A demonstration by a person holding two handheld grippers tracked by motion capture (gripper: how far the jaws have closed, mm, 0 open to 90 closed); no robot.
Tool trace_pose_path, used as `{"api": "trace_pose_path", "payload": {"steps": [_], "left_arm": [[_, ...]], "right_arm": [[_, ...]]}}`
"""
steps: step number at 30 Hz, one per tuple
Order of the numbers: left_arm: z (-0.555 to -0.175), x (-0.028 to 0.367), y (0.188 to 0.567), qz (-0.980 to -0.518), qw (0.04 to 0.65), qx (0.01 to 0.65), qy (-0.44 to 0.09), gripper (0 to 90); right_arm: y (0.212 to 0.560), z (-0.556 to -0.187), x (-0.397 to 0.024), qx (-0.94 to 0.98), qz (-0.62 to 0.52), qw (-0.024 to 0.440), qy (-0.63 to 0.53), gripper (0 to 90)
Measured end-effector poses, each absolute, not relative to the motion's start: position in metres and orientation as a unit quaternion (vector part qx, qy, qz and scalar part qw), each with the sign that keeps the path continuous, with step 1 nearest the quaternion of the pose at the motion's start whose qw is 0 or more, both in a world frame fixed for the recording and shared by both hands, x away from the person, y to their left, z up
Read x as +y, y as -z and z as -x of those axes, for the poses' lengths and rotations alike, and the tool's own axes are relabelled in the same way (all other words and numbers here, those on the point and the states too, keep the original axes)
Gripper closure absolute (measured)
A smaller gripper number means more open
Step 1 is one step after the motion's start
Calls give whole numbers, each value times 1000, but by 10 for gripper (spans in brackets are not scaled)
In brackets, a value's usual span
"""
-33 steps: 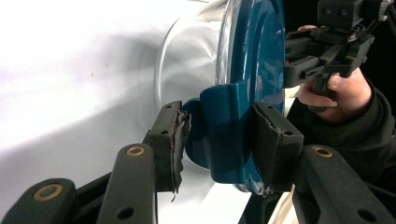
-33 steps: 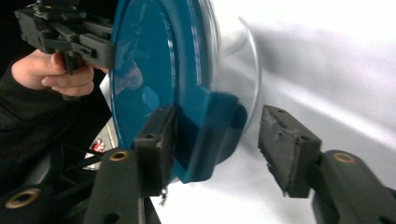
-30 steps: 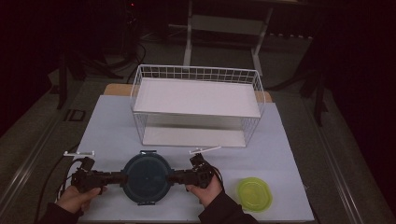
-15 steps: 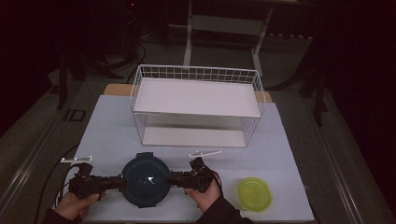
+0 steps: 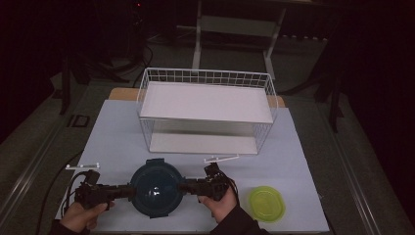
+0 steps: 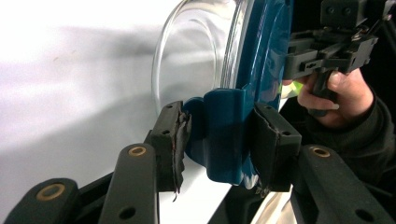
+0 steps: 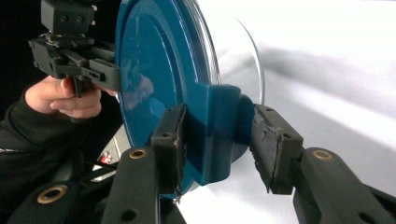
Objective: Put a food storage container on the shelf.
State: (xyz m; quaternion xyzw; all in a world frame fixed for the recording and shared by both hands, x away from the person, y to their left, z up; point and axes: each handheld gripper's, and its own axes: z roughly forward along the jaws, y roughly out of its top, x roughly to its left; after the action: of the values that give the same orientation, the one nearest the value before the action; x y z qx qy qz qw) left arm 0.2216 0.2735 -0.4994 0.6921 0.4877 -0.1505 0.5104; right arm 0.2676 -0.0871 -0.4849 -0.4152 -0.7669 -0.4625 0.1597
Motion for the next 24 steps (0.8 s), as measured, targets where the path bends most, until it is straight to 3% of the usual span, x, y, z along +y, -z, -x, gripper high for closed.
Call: {"api": "trace_pose_path", "payload": {"steps": [24], "left_arm": [[-257,222,415,-698,547,443,133,573]], "right_arm": [[401,-285,-144,-744,412,117,513,563]]}}
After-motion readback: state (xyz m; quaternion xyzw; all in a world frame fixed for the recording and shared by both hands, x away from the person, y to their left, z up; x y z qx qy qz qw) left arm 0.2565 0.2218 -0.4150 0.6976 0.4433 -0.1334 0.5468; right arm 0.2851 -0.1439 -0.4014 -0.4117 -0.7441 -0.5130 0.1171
